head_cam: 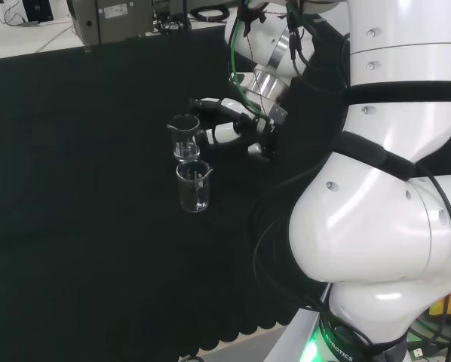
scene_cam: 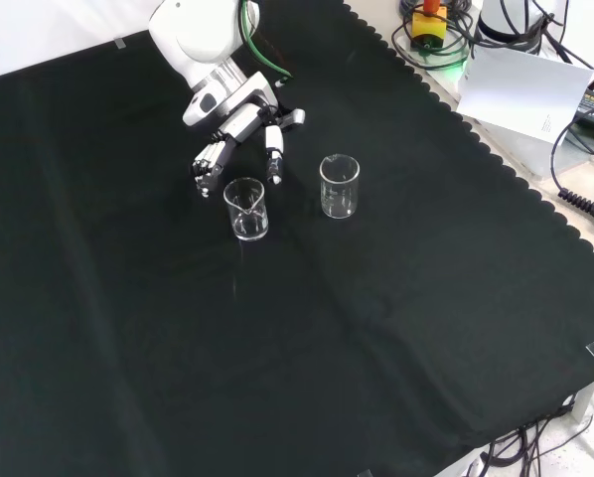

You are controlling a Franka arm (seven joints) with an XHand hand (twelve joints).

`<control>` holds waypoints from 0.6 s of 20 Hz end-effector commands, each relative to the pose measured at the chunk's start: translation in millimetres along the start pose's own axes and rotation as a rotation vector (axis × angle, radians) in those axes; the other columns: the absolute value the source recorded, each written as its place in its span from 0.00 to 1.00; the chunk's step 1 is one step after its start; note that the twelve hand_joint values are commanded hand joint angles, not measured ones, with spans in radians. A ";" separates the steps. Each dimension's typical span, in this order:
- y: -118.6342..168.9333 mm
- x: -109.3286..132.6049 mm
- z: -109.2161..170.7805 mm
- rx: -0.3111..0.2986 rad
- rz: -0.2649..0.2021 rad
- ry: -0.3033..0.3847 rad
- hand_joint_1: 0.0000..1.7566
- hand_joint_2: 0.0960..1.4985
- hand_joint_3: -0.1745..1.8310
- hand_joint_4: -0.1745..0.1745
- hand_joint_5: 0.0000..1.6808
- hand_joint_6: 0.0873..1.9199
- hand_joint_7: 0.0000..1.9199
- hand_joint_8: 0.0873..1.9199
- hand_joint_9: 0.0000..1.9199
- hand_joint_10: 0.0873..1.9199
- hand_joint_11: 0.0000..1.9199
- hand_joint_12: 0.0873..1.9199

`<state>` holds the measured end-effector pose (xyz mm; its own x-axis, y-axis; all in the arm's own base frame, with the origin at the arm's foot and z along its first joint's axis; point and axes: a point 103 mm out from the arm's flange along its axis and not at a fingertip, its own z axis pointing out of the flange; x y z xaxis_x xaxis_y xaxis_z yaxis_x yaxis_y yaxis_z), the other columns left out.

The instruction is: Pick up the beaker on the right.

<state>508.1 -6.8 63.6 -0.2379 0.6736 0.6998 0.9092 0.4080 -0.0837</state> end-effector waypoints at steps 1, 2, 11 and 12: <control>5.5 2.9 7.1 -0.014 -0.019 0.026 0.49 0.57 0.00 0.45 0.20 0.00 0.11 0.29 0.16 0.28 0.00 0.63; 6.6 2.8 8.4 -0.017 -0.019 0.033 0.49 0.57 0.00 0.44 0.21 0.00 0.12 0.29 0.16 0.28 0.00 0.64; 14.7 0.6 14.3 -0.042 -0.027 0.074 0.49 0.57 0.00 0.43 0.22 0.00 0.12 0.30 0.17 0.28 0.00 0.66; 15.4 -0.1 14.6 -0.047 -0.027 0.086 0.49 0.57 0.00 0.43 0.22 0.00 0.12 0.30 0.17 0.28 0.00 0.66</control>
<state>514.5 6.8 54.3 -0.2401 0.6314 0.7374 0.9147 0.4014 -0.0459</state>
